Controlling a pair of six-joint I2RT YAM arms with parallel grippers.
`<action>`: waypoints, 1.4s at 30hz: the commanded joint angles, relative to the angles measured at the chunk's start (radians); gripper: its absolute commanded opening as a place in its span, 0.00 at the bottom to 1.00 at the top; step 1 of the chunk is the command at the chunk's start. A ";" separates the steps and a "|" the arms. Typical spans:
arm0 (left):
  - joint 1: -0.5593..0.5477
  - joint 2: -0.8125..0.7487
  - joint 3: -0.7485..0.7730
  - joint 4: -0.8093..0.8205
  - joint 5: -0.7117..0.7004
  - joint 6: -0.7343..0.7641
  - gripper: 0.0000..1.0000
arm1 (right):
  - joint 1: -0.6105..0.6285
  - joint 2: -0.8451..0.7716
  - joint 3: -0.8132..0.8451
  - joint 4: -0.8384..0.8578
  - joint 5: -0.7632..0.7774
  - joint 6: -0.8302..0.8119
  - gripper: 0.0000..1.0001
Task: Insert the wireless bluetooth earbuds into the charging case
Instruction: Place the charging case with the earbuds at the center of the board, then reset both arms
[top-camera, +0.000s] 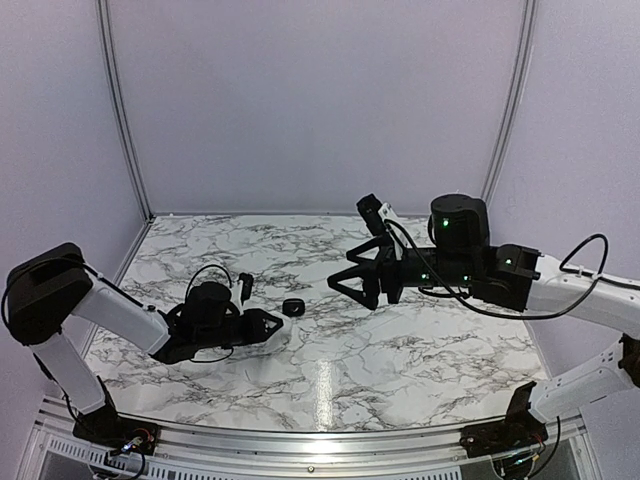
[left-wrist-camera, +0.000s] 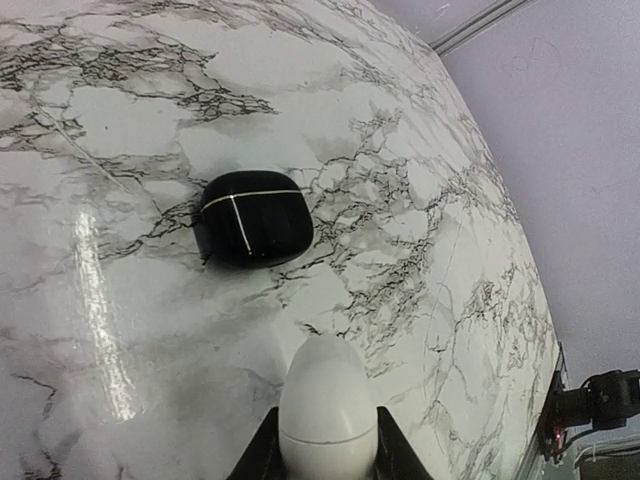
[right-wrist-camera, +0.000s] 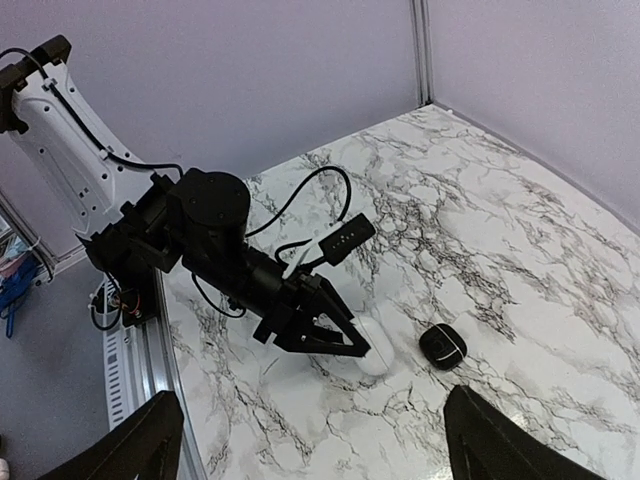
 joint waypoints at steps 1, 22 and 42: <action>-0.032 0.092 0.061 0.120 -0.008 -0.089 0.00 | -0.006 -0.019 -0.012 0.037 0.010 0.014 0.90; -0.070 0.068 0.067 -0.076 -0.122 -0.136 0.80 | -0.011 -0.039 -0.048 0.065 0.020 0.042 0.98; 0.250 -0.559 0.301 -0.953 -0.337 0.314 0.99 | -0.436 -0.069 -0.264 0.237 -0.101 0.248 0.98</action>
